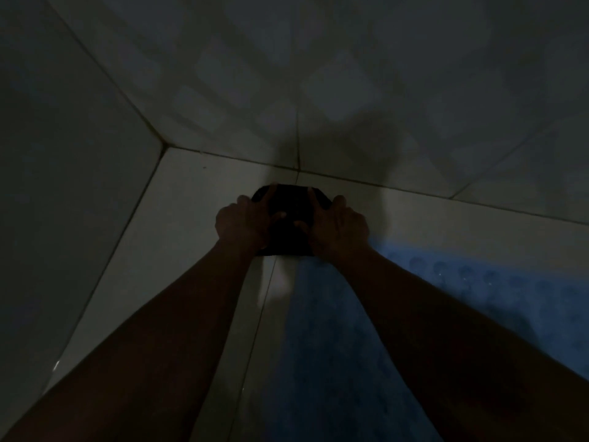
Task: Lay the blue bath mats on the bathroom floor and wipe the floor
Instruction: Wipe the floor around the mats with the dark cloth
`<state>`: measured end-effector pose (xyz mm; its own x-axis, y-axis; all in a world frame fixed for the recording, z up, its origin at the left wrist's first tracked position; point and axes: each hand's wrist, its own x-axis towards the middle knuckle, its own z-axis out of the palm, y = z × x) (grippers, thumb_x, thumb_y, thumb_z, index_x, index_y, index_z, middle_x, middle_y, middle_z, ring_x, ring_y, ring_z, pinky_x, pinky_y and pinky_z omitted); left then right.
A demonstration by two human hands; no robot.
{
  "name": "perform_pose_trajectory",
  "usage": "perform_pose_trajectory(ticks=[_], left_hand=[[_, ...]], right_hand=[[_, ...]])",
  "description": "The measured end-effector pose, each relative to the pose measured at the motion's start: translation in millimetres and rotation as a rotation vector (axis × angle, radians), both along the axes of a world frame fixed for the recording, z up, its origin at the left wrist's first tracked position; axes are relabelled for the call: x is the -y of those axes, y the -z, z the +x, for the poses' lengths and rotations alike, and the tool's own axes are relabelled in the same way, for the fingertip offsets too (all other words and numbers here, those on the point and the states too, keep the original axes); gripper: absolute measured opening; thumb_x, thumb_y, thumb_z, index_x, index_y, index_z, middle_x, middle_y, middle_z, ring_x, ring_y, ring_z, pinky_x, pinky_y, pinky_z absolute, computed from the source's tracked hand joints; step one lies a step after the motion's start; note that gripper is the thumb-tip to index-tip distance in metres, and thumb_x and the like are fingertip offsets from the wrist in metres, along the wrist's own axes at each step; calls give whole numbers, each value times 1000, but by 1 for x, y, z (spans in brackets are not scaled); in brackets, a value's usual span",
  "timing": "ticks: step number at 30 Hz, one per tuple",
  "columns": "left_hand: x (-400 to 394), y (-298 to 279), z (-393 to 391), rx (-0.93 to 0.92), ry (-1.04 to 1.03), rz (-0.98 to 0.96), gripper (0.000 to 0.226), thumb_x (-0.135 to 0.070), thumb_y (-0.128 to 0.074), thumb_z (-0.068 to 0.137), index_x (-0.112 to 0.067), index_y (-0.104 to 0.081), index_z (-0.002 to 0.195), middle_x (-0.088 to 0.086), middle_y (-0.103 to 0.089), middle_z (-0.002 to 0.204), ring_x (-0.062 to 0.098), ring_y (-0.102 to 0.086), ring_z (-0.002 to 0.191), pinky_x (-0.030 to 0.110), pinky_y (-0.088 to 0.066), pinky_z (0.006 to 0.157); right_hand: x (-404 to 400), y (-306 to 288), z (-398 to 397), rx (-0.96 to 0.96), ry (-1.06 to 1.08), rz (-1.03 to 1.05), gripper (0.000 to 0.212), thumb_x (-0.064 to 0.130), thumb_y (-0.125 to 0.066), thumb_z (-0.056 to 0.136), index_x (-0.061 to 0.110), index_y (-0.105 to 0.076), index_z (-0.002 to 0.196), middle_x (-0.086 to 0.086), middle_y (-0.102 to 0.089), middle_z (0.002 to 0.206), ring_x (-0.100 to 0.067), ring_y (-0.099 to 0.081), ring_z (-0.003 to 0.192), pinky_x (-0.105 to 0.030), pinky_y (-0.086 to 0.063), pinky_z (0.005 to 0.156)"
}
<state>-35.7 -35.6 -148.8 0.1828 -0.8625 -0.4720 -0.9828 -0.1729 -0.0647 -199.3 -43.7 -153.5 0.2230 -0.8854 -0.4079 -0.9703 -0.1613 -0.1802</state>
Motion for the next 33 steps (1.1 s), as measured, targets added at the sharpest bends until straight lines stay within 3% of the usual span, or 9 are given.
perform_pose_trajectory(ticks=[5, 8, 11, 17, 22, 26, 29, 33], left_hand=[[25, 3, -14, 66, 3, -28, 90, -53, -56, 95, -45, 10, 155, 16, -43, 135, 37, -59, 110, 38, -38, 72], [32, 5, -25, 64, 12, -101, 74, -60, -41, 98, -43, 1, 157, 16, -44, 135, 37, -60, 107, 37, -38, 71], [34, 3, -43, 55, 4, -90, 72, -61, -37, 98, -41, -1, 157, 17, -43, 136, 38, -59, 108, 37, -38, 72], [33, -9, -83, 69, 27, -2, 85, -55, -50, 96, -38, 7, 158, 17, -39, 140, 38, -56, 115, 40, -44, 84], [32, -9, -125, 54, 10, 38, 91, -53, -55, 95, -39, 11, 157, 17, -39, 142, 36, -57, 115, 39, -43, 81], [29, -8, -160, 71, 3, 35, 88, -54, -52, 96, -39, 10, 157, 16, -40, 141, 36, -58, 113, 38, -38, 77], [26, -10, -182, 44, -27, 47, 81, -58, -42, 98, -40, 11, 156, 17, -40, 140, 37, -57, 114, 40, -42, 82], [26, -15, -211, 46, -72, 106, 84, -61, -43, 97, -41, 14, 155, 17, -37, 143, 38, -55, 117, 42, -43, 87]], right_hand=[[26, -1, -13, 25, 20, 42, 75, 63, -33, 99, 34, 0, 159, -19, -28, 152, -38, -46, 129, -43, -40, 101], [32, -2, -26, 44, 34, 39, 75, 62, -32, 99, 32, 1, 159, -21, -21, 157, -39, -42, 134, -44, -37, 104], [35, -3, -43, 63, 43, 33, 76, 63, -33, 98, 32, 1, 159, -21, -21, 158, -38, -42, 134, -44, -38, 104], [35, -4, -80, 106, 65, 78, 76, 62, -35, 98, 33, 0, 159, -20, -21, 158, -37, -43, 134, -43, -38, 104], [29, -3, -123, 123, 45, 60, 74, 60, -34, 100, 31, 1, 159, -16, -17, 162, -33, -40, 137, -40, -37, 105], [29, 4, -155, 150, 89, 74, 77, 65, -38, 96, 36, -4, 158, -18, -26, 155, -34, -48, 128, -40, -41, 99], [28, 5, -175, 149, 110, 74, 77, 66, -42, 94, 42, -5, 157, -17, -35, 144, -34, -53, 120, -40, -43, 95], [29, 7, -199, 150, 96, 110, 76, 64, -41, 96, 42, -2, 157, -19, -32, 147, -35, -50, 122, -40, -43, 96]])
